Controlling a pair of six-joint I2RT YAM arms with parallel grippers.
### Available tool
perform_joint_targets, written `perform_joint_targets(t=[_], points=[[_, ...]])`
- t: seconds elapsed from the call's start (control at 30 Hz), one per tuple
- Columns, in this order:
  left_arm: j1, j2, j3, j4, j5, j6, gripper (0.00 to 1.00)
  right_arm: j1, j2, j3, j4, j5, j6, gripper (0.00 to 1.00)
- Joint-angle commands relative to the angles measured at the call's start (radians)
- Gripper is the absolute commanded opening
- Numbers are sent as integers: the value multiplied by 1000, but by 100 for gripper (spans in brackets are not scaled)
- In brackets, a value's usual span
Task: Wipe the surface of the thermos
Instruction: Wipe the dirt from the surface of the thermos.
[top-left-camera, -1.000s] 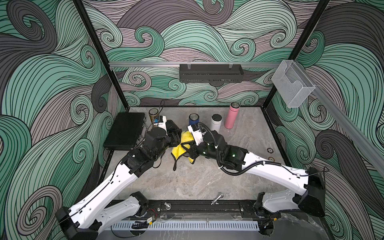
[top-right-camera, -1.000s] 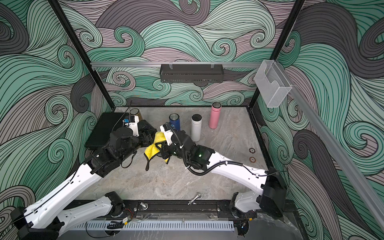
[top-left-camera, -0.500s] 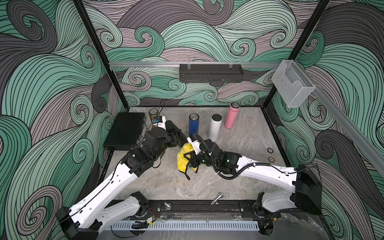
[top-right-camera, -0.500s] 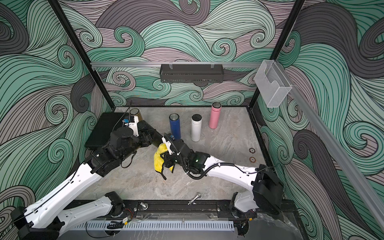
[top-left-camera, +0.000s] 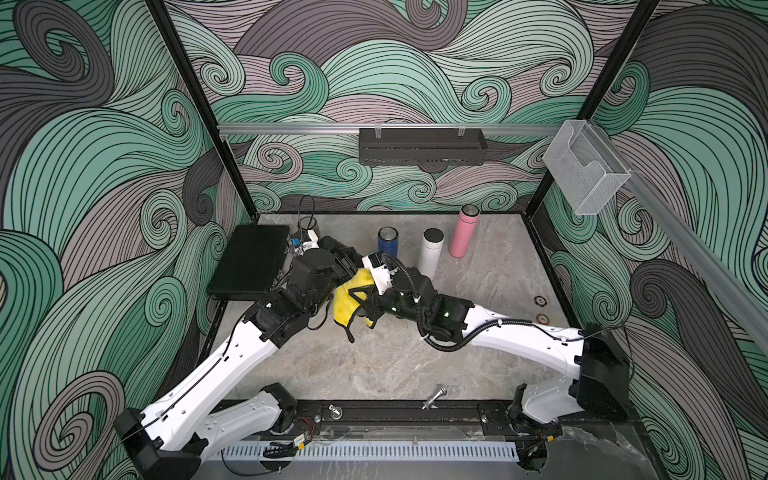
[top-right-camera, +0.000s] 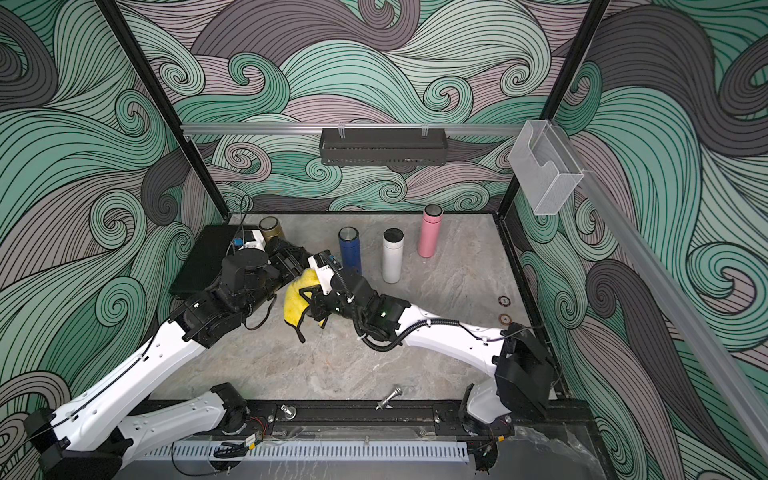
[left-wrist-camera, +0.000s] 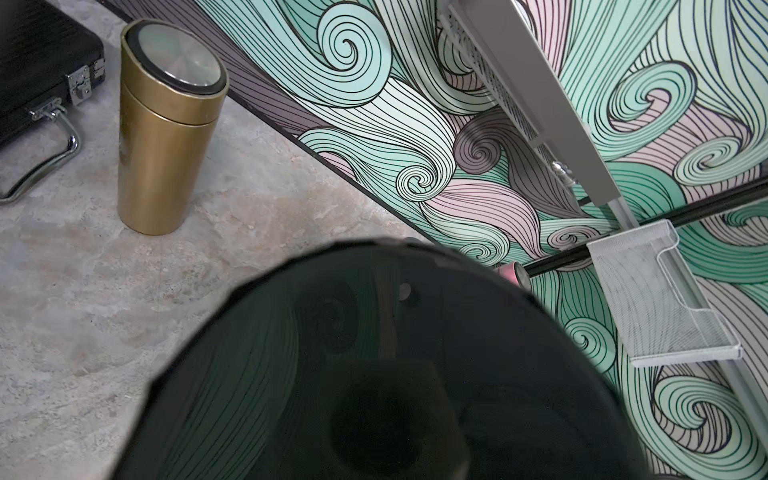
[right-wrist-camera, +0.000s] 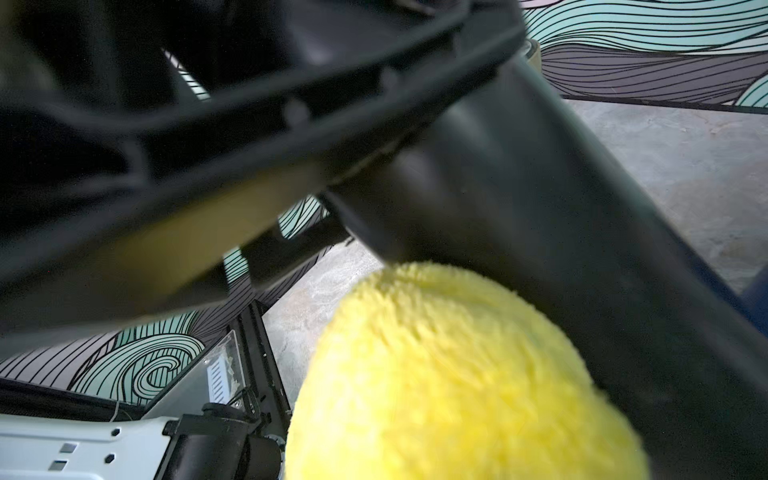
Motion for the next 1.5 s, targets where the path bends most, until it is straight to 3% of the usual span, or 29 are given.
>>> perform_joint_targets(t=[0.0, 0.33, 0.7, 0.93, 1.27, 1.33, 1.47], points=[[-16, -19, 21, 49, 53, -91, 0, -8, 40, -15, 85, 69, 26, 0], [-14, -76, 29, 47, -24, -60, 0, -9, -34, -180, 68, 162, 86, 0], [-14, -80, 9, 52, -15, -73, 0, 19, 69, 75, 47, 86, -7, 0], [-14, -95, -6, 55, -28, -29, 0, 12, 62, 78, 9, 170, -4, 0], [-13, -125, -41, 118, -2, 258, 0, -3, -239, -159, -114, 218, 59, 0], [-13, -110, -39, 135, 48, 362, 0, -29, -296, -156, -155, 179, 59, 0], [-13, -57, -23, 134, 174, 524, 0, -139, -323, -63, -258, -33, 78, 0]])
